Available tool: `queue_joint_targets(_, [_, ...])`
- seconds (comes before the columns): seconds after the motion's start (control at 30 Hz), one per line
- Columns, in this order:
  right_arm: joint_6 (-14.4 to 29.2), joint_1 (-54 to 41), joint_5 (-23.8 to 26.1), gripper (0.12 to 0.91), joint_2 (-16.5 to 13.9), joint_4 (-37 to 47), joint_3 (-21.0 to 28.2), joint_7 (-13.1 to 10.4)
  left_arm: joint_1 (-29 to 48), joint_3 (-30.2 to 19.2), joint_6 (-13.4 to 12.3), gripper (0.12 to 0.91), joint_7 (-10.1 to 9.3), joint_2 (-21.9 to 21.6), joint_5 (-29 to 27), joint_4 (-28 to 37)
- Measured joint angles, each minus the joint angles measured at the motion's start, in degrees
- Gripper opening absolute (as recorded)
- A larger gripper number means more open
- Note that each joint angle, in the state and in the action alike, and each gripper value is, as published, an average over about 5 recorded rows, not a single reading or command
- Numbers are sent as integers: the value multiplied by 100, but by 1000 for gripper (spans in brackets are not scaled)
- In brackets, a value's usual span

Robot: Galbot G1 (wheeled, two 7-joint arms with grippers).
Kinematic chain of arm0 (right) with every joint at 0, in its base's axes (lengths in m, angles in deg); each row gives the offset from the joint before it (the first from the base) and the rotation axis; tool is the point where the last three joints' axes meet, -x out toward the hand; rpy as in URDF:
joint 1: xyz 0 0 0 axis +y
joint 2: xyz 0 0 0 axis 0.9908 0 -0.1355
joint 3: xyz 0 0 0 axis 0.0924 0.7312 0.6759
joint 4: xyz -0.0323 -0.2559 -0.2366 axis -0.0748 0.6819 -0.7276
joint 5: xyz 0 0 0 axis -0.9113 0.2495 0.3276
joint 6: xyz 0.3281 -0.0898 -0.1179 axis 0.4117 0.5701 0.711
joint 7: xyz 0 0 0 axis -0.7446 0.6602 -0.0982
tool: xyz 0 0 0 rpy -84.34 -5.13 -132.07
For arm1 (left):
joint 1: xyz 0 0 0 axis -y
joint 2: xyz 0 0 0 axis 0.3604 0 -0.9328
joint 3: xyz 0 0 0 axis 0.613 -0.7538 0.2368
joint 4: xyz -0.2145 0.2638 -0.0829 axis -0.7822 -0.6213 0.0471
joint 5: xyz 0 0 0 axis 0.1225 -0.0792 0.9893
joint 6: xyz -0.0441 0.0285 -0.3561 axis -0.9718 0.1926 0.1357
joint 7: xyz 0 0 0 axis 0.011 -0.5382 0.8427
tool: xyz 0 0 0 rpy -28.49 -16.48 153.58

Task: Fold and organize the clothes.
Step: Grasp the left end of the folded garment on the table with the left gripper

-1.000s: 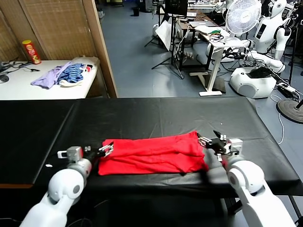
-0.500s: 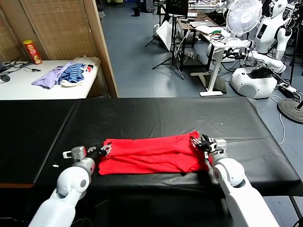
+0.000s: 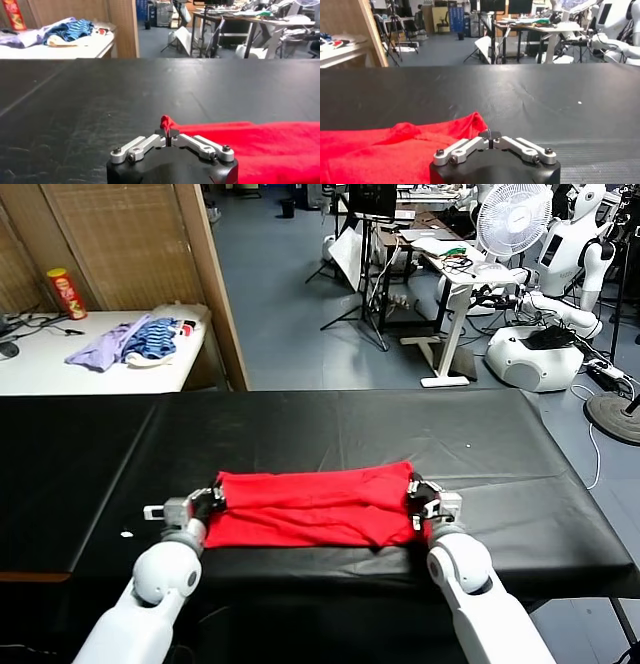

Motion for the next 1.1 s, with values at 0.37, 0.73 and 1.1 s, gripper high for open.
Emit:
queue_joint_targets(0.37, [-477, 490, -276, 686, -340, -990, -347, 251, -157, 157, 50, 733, 141, -244, 296, -301])
queue_joint_targets(0.73, [-509, 1004, -284, 798, -397, -1820, -617, 333, -706, 655, 331, 798, 27, -344, 1374, -925])
queue_joint_targets(1.1, [-474, 1187, -152, 798, -386, -2248, -718, 348, -1220, 823, 175, 728, 198, -111, 1125, -912])
